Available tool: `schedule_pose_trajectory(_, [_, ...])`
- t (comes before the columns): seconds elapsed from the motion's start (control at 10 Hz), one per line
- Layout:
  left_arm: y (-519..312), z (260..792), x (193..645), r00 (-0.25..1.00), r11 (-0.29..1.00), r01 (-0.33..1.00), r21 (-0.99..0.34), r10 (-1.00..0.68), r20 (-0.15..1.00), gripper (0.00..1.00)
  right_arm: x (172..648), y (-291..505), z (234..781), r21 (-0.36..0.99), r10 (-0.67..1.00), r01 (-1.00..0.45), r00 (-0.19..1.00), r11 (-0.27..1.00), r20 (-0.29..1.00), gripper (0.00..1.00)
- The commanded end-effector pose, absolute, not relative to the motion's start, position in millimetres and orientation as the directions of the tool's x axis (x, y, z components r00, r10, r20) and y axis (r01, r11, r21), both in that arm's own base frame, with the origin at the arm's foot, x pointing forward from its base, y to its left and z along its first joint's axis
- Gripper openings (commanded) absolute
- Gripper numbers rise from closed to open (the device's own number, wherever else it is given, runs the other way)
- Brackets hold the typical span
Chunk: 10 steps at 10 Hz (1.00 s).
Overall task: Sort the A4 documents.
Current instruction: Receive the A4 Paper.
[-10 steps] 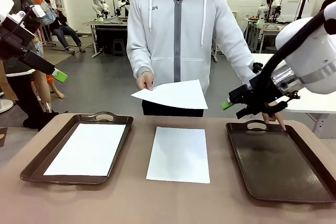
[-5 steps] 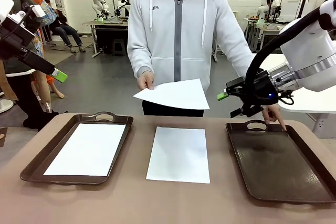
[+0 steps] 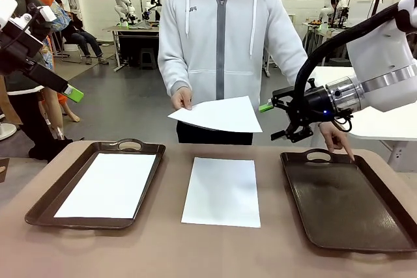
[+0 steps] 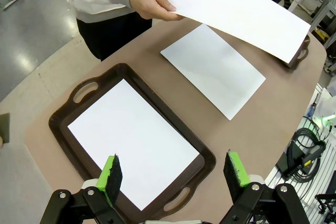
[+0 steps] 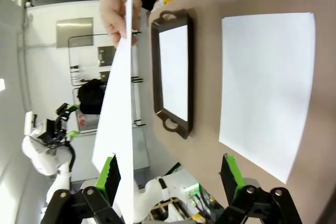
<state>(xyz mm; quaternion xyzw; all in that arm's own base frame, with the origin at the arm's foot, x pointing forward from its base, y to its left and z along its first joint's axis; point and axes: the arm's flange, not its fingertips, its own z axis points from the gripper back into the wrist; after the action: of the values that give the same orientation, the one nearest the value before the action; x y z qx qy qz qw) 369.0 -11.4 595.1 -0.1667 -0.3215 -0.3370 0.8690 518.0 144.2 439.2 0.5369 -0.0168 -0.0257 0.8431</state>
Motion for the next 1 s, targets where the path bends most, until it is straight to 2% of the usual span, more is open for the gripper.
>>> schedule_pose_trajectory(0.0, [-11.4,594.8,370.6,0.566,0.72,0.69,-0.077,-0.47,0.677,1.0,532.1,146.9,440.0,0.94,-0.071,0.07,0.996,0.335,-0.049,1.0])
schedule_pose_trajectory(0.9, [-11.4,594.8,370.6,0.566,0.72,0.69,-0.077,-0.47,0.677,1.0,553.8,196.0,429.9,0.961,-0.009,0.074,0.997,0.265,-0.074,1.0])
